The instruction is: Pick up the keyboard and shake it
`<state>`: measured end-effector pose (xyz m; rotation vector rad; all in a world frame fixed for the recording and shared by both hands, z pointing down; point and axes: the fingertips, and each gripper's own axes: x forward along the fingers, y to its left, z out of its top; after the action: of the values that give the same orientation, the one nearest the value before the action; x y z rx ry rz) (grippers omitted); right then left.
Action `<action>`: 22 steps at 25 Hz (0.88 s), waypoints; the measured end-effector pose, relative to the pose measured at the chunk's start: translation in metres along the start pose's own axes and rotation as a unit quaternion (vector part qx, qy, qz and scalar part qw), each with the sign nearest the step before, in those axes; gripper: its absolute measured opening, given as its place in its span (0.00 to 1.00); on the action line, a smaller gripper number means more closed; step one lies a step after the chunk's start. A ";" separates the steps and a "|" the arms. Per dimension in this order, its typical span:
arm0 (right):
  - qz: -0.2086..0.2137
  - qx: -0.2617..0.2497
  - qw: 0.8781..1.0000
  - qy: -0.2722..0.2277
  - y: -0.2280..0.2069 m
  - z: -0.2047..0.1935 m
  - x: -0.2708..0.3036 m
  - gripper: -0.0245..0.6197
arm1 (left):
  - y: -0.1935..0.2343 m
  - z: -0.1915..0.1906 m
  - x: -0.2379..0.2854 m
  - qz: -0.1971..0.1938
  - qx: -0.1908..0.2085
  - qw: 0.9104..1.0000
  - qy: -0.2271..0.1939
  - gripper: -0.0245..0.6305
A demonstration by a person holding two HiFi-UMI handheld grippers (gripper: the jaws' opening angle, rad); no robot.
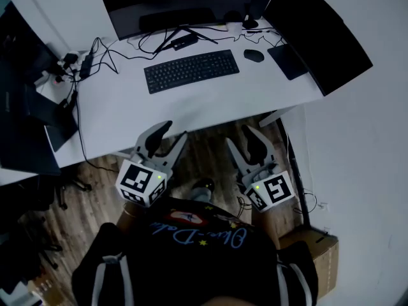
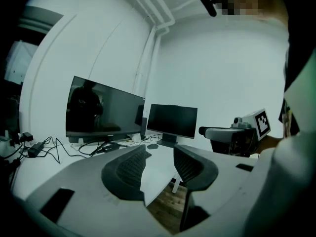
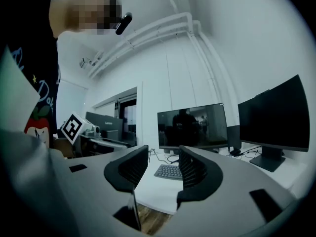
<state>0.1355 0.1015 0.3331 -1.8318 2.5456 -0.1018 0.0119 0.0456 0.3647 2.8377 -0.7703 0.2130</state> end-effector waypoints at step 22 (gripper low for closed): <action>0.046 0.015 0.999 0.015 -0.121 -0.015 0.034 0.29 | 0.088 -0.015 0.083 0.154 -0.017 0.987 0.028 0.28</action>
<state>0.2391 0.0321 0.3560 -1.7131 2.6289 -0.1663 0.0366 -0.0654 0.4077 2.6547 -1.1857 0.3199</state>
